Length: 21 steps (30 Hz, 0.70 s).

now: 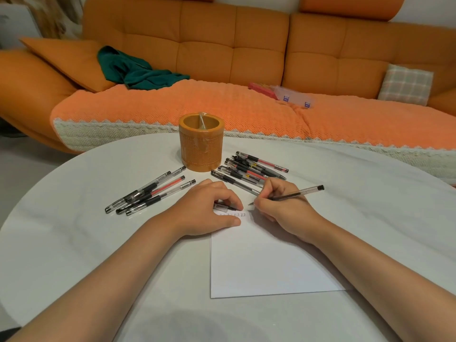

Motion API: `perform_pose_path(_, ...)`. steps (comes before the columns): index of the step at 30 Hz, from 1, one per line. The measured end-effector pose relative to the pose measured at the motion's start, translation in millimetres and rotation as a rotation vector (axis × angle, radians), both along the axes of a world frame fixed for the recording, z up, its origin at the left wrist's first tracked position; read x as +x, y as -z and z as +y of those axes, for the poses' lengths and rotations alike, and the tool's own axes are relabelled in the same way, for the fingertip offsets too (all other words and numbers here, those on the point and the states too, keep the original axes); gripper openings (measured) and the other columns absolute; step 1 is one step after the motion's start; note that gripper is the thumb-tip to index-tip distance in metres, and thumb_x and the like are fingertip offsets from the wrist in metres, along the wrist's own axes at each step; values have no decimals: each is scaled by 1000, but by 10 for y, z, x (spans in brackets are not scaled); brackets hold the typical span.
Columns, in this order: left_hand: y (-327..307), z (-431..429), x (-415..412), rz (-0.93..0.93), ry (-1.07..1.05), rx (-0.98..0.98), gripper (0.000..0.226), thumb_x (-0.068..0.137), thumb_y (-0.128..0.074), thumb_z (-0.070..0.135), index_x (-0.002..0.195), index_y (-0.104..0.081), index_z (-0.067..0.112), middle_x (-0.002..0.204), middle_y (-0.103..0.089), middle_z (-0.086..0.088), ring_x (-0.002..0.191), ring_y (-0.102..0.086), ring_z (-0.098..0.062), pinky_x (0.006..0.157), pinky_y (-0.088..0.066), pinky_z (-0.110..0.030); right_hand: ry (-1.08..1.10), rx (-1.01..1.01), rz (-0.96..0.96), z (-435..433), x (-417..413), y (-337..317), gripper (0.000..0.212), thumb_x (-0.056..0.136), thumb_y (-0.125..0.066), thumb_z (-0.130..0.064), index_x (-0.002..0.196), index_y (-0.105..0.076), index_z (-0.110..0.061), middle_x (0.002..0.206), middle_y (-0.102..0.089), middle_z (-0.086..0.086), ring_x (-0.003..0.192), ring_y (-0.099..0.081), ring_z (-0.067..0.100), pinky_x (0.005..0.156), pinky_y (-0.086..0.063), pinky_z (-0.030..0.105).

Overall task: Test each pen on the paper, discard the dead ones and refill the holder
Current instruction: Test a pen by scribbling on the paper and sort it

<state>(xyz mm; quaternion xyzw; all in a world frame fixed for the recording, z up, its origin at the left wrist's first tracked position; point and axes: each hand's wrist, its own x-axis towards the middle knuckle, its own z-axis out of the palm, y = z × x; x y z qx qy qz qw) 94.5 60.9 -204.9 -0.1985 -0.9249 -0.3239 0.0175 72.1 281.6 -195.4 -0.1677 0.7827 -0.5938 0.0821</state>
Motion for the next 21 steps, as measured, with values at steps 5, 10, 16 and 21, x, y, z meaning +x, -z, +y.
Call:
perform_pose_path(5,-30,2,6,-18,-20,2,39,74,-79,52,109,-63,46,95,-60,20,100,-47,2,81,-39,-17,31,-216,-94,7,1,-55,20,89,-65,6,80,-67,-12,59,-49,12,52,-38,20,46,-28,25)
perform_pose_path(10,-83,-18,40,-77,-46,97,39,74,-79,52,109,-64,43,96,-64,17,96,-54,-2,77,-41,-16,37,-180,-35,69,-31,-177,29,101,-50,-1,115,-72,-16,81,-67,12,55,-47,20,47,-28,26)
perform_pose_path(16,-209,-183,89,-47,-74,-19,26,83,-74,41,108,-67,40,99,-62,19,95,-55,1,81,-44,-16,-37,-282,-269,72,-3,-353,45,101,-27,9,127,-62,-2,103,-66,22,69,-64,33,52,-56,38)
perform_pose_path(21,-218,-179,143,8,-81,-136,12,88,-71,36,100,-73,39,96,-59,22,97,-50,5,78,-38,-14,-42,-59,-69,34,13,-376,23,101,-43,3,111,-59,-11,96,-58,10,52,-52,22,44,-42,30)
